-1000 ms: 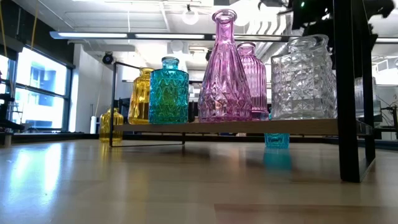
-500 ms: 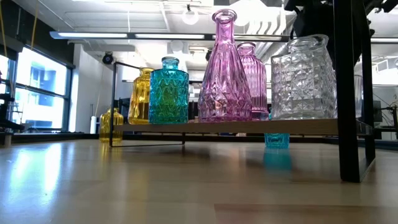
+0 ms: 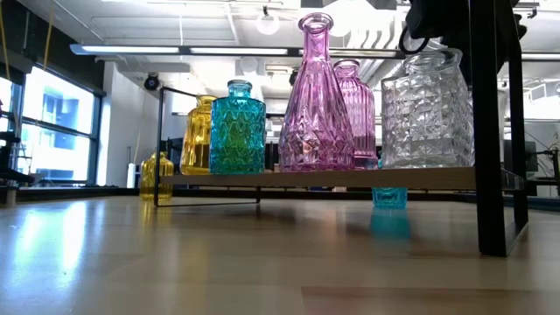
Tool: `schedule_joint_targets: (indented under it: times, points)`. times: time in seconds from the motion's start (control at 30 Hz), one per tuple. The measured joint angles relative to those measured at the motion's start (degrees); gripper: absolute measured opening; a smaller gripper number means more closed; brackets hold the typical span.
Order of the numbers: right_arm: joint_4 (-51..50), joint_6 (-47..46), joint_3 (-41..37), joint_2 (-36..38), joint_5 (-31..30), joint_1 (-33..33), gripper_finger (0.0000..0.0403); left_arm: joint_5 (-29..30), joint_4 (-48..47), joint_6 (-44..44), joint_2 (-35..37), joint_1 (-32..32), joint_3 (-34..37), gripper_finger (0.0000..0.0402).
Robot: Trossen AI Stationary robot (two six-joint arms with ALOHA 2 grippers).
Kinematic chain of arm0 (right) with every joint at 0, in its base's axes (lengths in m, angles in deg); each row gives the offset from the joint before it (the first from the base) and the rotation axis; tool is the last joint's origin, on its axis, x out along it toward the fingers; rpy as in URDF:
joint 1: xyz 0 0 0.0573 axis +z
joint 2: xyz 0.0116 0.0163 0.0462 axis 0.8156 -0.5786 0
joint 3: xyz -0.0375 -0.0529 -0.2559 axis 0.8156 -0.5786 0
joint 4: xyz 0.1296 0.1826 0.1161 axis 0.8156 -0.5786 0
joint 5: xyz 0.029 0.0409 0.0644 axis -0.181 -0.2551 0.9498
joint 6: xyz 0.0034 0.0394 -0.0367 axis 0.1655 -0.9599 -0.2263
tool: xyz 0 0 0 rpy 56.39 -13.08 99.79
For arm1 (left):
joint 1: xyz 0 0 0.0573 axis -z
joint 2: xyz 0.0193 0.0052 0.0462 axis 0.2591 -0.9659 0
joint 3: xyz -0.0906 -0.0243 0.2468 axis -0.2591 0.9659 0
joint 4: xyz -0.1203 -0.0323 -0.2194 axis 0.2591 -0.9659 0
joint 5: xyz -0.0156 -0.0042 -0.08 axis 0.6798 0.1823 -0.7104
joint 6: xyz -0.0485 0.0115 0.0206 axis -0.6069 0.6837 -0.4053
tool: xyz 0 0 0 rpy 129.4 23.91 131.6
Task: Sort vases onto shelf
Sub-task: Put the crystal vase on the shelf
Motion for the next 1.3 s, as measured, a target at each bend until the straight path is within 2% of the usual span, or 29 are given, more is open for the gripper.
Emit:
schedule_joint_targets:
  times: [0.3, 0.6, 1.07, 1.3]
  points:
    - [3.3, 1.1, 0.0, -5.1, 0.4, 1.6, 0.0006, 0.0, 0.0, -1.1, 0.0, 0.0, 0.0, 0.0000]
    - [3.4, 2.8, 0.0, -5.2, 0.0, 1.3, 0.0010, -0.2, 0.0, -1.0, 0.0, 0.0, 0.0, 0.0000]
    - [3.9, 4.4, 0.0, -5.2, 0.0, 1.3, 0.0055, -0.2, 0.0, -0.9, 0.0, 0.0, 0.0, 0.0000]
    - [4.6, 5.4, 0.0, -5.1, 3.6, 1.3, 0.0057, -0.1, 0.0, -0.9, 0.0, 0.0, 0.0, 0.0000]
